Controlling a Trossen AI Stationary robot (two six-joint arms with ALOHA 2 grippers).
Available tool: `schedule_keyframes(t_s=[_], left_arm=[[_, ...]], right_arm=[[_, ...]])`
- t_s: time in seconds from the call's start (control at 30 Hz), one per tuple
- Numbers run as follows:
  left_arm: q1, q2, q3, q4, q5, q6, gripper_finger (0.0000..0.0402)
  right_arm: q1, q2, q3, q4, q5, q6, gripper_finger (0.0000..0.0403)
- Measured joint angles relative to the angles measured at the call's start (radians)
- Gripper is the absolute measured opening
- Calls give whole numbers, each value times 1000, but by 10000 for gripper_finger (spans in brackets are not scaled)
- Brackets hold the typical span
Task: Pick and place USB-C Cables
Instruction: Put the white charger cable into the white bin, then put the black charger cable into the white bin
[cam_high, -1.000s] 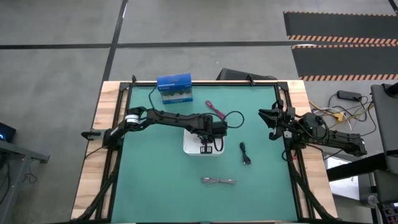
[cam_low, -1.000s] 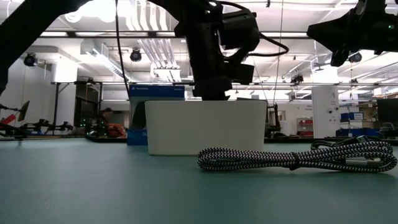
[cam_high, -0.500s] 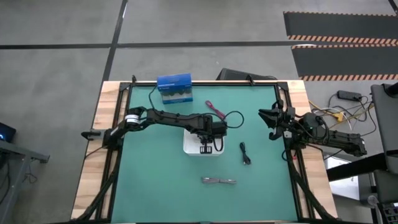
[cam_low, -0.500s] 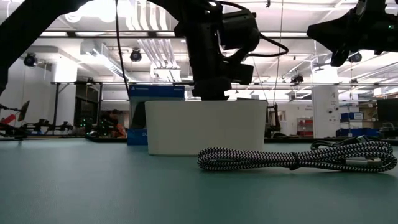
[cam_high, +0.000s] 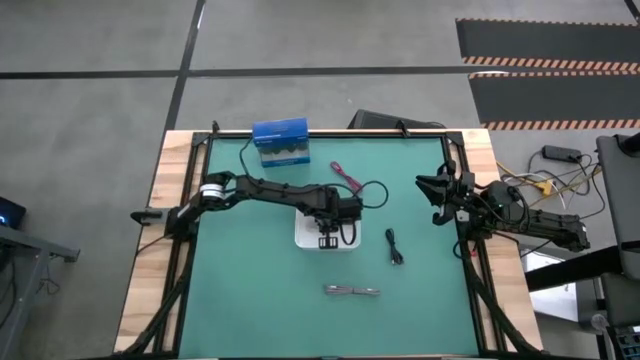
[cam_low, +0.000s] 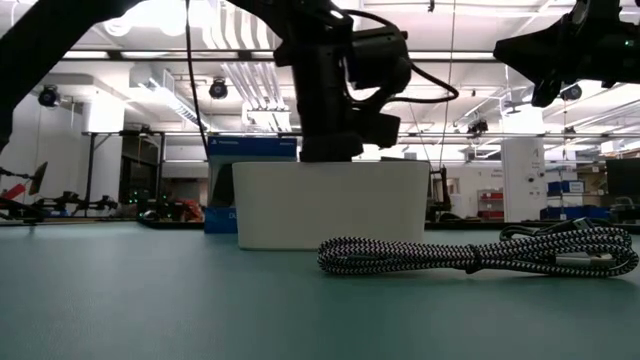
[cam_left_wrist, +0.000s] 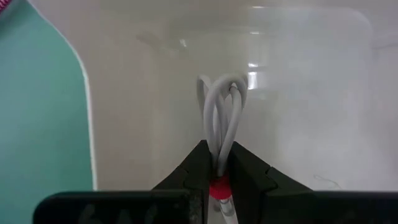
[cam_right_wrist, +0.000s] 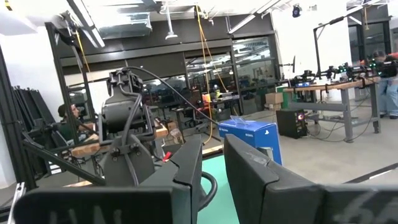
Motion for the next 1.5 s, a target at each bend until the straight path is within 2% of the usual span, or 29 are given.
schedule_keyframes(t_s=[0.47, 0.87, 1.5], left_arm=[[2, -4, -1, -1, -12, 5, 27], [2, -4, 0, 5, -14, 8, 71], [2, -81, 4, -11, -38, 9, 73]], right_arm=[[0, 0, 0, 0, 0, 0, 59], [0, 0, 0, 0, 0, 0, 59], [0, 0, 0, -6, 1, -7, 59]])
